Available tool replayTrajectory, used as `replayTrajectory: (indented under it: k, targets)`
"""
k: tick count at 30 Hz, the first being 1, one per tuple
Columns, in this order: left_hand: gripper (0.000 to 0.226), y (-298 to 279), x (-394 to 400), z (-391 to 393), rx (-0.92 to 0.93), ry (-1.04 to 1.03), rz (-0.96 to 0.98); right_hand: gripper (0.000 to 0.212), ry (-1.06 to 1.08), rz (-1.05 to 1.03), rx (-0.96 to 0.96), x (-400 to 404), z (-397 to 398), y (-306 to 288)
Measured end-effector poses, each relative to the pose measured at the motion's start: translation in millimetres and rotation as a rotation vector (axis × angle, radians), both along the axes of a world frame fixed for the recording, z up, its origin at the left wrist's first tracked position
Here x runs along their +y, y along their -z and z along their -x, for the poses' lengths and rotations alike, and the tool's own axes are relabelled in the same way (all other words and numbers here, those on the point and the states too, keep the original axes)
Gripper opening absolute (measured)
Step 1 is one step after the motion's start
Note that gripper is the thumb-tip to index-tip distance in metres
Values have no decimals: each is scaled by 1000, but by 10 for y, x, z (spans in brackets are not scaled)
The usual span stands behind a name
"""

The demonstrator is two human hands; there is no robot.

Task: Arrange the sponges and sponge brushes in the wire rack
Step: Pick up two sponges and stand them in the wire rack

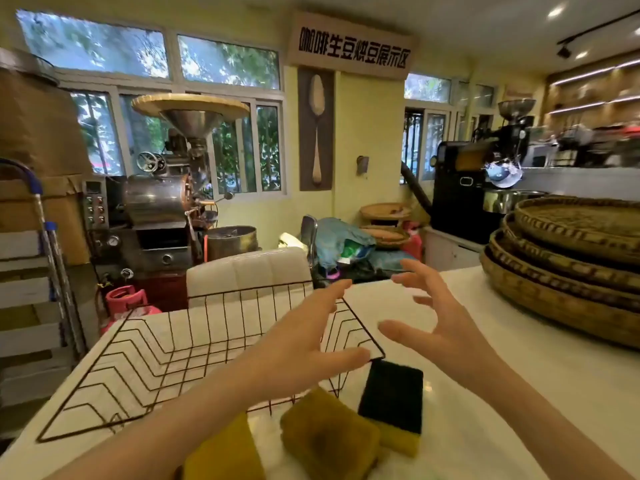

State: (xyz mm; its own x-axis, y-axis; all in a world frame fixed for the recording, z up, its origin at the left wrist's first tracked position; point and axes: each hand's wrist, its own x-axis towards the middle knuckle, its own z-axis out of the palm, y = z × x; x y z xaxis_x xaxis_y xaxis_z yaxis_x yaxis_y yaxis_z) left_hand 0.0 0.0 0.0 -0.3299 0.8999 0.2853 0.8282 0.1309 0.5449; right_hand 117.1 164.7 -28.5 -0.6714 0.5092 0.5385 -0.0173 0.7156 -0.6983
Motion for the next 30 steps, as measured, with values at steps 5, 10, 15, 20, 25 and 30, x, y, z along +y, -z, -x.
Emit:
replayTrajectory:
  k: [5, 10, 15, 20, 25, 30]
  targets:
    - [74, 259, 1, -121, 173, 134, 160, 88, -10, -12, -205, 54, -165, 338]
    - [67, 449, -63, -251, 304, 246, 334, 92, -53, 3, -375, 75, -203, 549]
    - [60, 565, -96, -233, 406, 274, 386, 101, -124, 60, -467, 109, -172, 802]
    - [60, 613, -81, -178, 427, 285, 450, 85, -142, -63, -492, 177, -168, 888]
    - [68, 581, -27, -122, 418, 330, 554, 84, -137, -69, -486, 212, -164, 910]
    - [67, 608, 51, -57, 468, 317, 554, 85, -148, -42, -532, 266, -213, 874]
